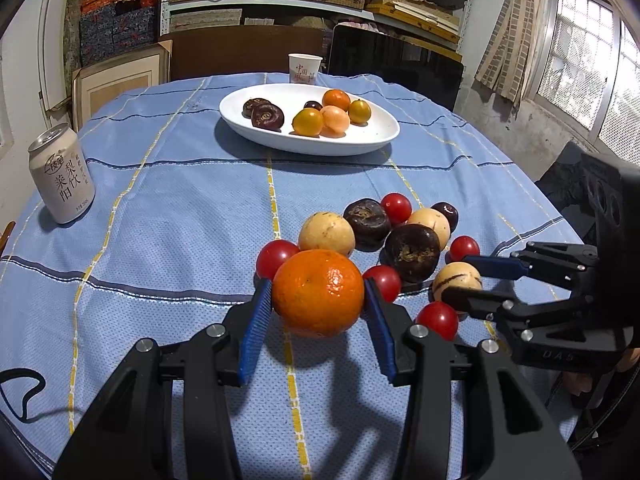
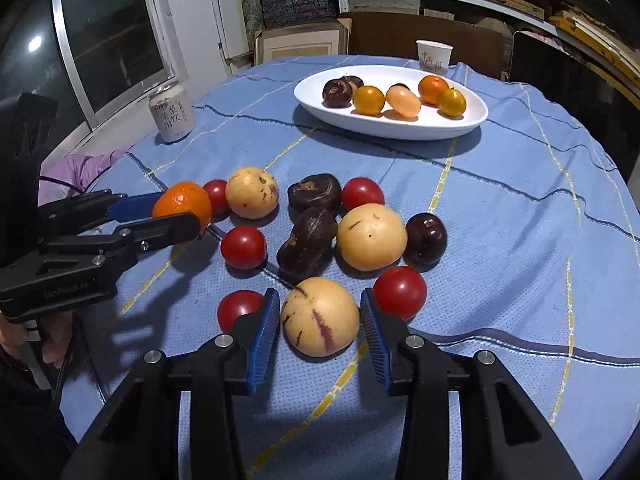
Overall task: Organize fruits
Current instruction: 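Grasp a mandarin orange with the left tool while the right tool grasps a striped pale fruit, then carry both fruits onto the white plate and open both tools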
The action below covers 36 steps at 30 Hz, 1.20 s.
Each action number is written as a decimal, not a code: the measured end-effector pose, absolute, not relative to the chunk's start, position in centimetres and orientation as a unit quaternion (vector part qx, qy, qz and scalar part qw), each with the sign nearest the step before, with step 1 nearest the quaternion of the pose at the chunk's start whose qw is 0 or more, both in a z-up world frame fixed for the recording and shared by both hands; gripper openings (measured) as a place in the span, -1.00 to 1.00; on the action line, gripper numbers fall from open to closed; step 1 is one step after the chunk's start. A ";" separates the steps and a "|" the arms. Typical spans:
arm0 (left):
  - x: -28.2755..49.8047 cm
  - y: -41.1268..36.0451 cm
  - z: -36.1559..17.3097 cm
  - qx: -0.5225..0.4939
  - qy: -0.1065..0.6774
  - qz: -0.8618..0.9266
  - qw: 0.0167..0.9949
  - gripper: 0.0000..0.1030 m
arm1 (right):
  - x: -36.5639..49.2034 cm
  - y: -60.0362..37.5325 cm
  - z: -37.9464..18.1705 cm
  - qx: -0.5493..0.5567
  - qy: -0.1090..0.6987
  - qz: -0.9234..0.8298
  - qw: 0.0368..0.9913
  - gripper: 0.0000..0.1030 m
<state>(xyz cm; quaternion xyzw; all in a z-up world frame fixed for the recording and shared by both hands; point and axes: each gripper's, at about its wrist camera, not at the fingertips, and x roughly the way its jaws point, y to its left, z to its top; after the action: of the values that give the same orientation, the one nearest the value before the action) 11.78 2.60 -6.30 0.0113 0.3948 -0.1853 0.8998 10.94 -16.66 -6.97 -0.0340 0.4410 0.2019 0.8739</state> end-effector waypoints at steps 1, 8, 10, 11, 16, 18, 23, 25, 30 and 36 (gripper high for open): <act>11.8 2.6 -6.3 0.010 0.394 -0.185 0.900 -0.12 | 11.0 -16.7 -7.2 -0.033 0.447 0.203 0.871 -0.17; 11.8 2.6 -6.3 0.011 0.395 -0.186 0.900 -0.12 | 10.9 -17.4 -7.3 -0.014 0.448 0.195 0.872 -0.23; 11.7 2.6 -6.3 0.011 0.394 -0.186 0.900 -0.12 | 10.5 -17.5 -7.0 -0.012 0.440 0.194 0.877 -0.23; 11.7 2.6 -6.3 0.011 0.393 -0.186 0.900 -0.12 | 10.4 -17.6 -6.8 -0.012 0.437 0.194 0.878 -0.23; 11.4 2.7 -5.9 0.012 0.385 -0.187 0.904 -0.12 | 9.7 -18.0 -6.0 -0.011 0.425 0.194 0.884 -0.23; 11.2 2.7 -5.7 0.014 0.382 -0.186 0.905 -0.12 | 9.4 -18.4 -5.6 -0.006 0.419 0.192 0.887 -0.23; 11.2 2.3 -5.1 0.022 0.383 -0.188 0.904 -0.12 | 9.4 -19.9 -3.8 0.006 0.400 0.182 0.898 -0.23; 11.7 2.2 -4.5 0.019 0.385 -0.191 0.903 -0.12 | 9.8 -20.4 -3.1 0.007 0.392 0.177 0.903 -0.23; 14.2 1.4 -1.9 0.033 0.366 -0.185 0.912 -0.12 | 12.9 -21.4 -0.4 0.006 0.373 0.164 0.913 -0.23; 21.4 -0.5 -0.3 0.041 0.363 -0.172 0.915 -0.12 | 20.0 -20.9 1.8 -0.015 0.353 0.143 0.925 -0.23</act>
<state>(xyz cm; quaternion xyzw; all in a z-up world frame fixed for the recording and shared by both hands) 21.38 -0.48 -0.31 0.0408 0.3630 -0.1722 0.9149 20.04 -20.92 1.82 -0.0146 0.3527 0.1431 0.9246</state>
